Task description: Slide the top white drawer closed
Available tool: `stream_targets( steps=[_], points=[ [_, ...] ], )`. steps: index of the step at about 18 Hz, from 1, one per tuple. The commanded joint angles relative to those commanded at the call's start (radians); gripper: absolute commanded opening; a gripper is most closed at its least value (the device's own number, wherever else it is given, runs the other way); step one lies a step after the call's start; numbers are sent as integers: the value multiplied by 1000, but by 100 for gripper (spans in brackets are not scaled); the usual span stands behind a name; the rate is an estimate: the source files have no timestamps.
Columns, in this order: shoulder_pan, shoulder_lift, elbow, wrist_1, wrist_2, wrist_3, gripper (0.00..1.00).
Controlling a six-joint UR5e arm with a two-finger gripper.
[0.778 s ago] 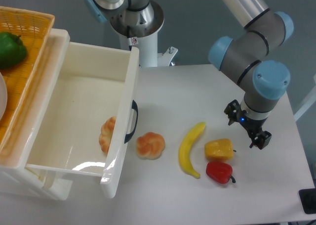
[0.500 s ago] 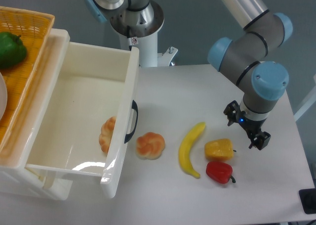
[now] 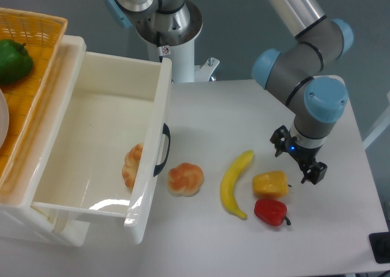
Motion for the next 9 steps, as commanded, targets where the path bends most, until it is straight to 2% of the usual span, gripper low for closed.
stream_targets(
  steps=[6,7,9],
  points=[
    [-28,34,3,2,-35,-233,100],
    [-40,38,2,0,-40,-265,95],
    [-72,55,-20,-3,-40,-308,69]
  ],
)
